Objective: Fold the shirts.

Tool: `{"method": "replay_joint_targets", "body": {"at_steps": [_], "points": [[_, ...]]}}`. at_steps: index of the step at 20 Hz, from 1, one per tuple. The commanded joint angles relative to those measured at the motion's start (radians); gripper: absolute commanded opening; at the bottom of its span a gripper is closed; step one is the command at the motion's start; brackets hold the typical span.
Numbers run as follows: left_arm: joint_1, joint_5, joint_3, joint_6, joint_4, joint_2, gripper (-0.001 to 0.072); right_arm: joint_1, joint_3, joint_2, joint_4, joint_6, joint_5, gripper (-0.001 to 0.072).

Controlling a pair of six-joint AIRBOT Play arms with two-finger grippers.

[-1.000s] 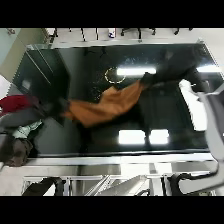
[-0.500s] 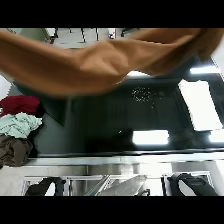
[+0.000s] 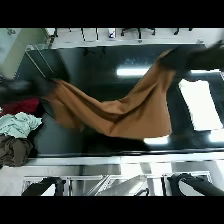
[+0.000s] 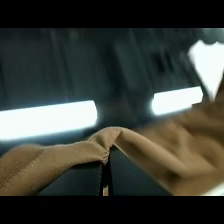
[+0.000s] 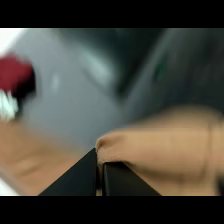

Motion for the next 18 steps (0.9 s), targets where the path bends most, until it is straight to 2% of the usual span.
{"method": "replay_joint_targets", "body": {"at_steps": [1, 4, 7, 8, 9, 10, 11, 12, 13, 15, 18], "points": [[-0.083, -0.120, -0.220, 0.043, 0.071, -0.212, 0.0022, 0.048, -0.285, -0.219, 0.003, 0.008, 0.151, 0.0025], [-0.070, -0.195, -0.254, 0.056, 0.052, -0.410, 0.0021, 0.037, -0.302, -0.433, 0.037, 0.008, 0.257, 0.0025], [-0.034, -0.169, -0.158, 0.073, 0.033, -0.534, 0.0022, 0.017, -0.216, -0.502, 0.038, 0.008, 0.289, 0.0026], [-0.021, -0.153, -0.109, 0.072, 0.033, -0.558, 0.0022, 0.005, -0.179, -0.499, 0.037, 0.008, 0.277, 0.0066], [-0.008, -0.121, -0.056, 0.072, 0.034, -0.575, 0.0022, -0.014, -0.135, -0.490, 0.036, 0.008, 0.239, 0.0294], [0.004, -0.082, -0.006, 0.072, 0.034, -0.586, 0.0024, -0.036, -0.100, -0.476, 0.028, 0.008, 0.184, 0.0472], [0.019, -0.035, 0.045, 0.072, 0.035, -0.591, 0.0185, -0.062, -0.077, -0.452, 0.016, 0.009, 0.124, 0.0509], [0.033, 0.003, 0.085, 0.072, 0.035, -0.592, 0.0513, -0.093, -0.074, -0.419, 0.006, 0.010, 0.069, 0.0509], [0.049, 0.051, 0.122, 0.064, 0.036, -0.592, 0.0655, -0.121, -0.077, -0.389, -0.019, 0.012, 0.018, 0.0509], [0.079, 0.152, 0.146, 0.063, 0.036, -0.591, 0.0655, -0.169, -0.121, -0.327, -0.100, 0.029, -0.076, 0.0509], [0.122, 0.232, 0.018, 0.059, 0.059, -0.548, 0.0655, -0.219, -0.305, -0.230, -0.187, 0.050, -0.105, 0.0509]]}}
